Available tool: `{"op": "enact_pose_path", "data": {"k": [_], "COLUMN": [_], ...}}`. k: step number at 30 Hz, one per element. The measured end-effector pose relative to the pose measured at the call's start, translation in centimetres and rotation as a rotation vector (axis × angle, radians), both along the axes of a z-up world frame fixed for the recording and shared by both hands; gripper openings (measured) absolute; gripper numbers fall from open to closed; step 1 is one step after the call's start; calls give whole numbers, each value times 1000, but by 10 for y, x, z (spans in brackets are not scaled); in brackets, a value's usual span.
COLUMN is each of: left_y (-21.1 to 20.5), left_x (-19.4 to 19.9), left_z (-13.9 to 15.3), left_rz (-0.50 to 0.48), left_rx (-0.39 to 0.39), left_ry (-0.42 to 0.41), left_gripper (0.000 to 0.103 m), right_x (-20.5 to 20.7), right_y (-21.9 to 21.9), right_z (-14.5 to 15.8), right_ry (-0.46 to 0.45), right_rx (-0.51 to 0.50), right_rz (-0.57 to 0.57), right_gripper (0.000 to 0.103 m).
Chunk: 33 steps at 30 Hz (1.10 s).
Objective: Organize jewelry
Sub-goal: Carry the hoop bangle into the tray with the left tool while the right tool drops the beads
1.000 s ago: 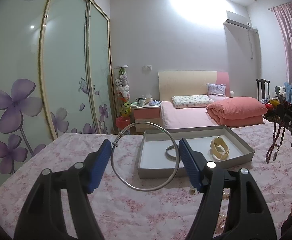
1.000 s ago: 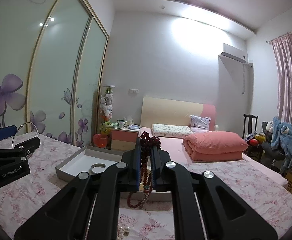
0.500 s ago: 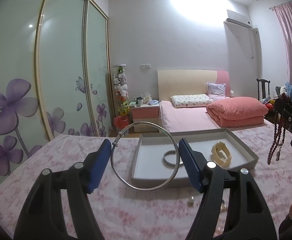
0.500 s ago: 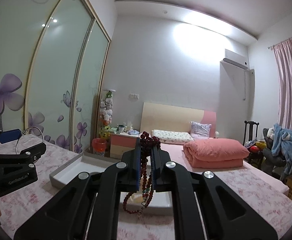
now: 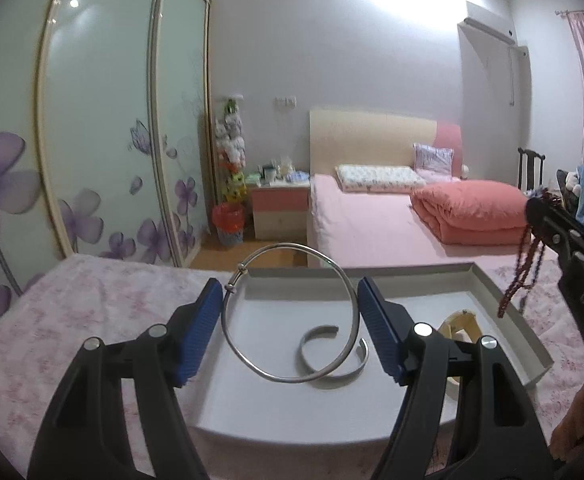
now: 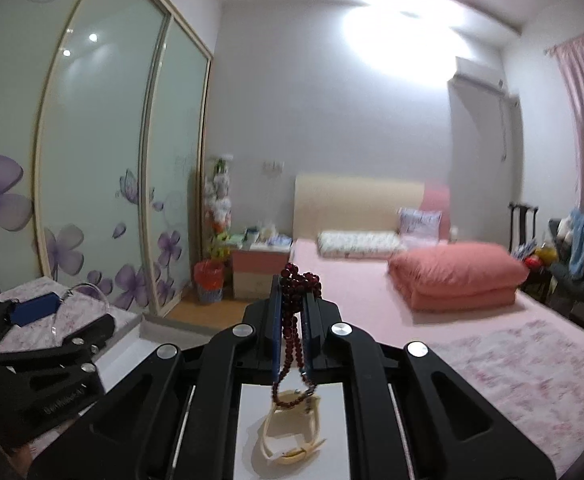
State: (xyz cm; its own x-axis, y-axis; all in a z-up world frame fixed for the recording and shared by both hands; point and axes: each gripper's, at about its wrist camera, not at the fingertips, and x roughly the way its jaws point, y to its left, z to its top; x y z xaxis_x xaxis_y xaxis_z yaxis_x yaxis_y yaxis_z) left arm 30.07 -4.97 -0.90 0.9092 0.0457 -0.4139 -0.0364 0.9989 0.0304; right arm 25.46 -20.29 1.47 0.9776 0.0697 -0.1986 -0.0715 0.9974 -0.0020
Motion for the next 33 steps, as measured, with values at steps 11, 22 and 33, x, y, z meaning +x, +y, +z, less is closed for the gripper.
{"op": "enact_pose_path", "data": {"k": [11, 22, 33], "left_y": [-2, 9, 24], "left_x": [29, 30, 30], "left_z": [-36, -33, -33], "left_rz": [-62, -37, 18], "left_rx": [-21, -71, -123], "left_ry": [120, 115, 117], "left_gripper": [69, 83, 83], "right_x": [29, 29, 33], "right_y": [-6, -18, -21], "right_z": [-26, -20, -15], "right_ry": [220, 208, 285], "right_rx": [85, 146, 207], "right_rz": [72, 65, 155], "right_gripper": [12, 48, 48]}}
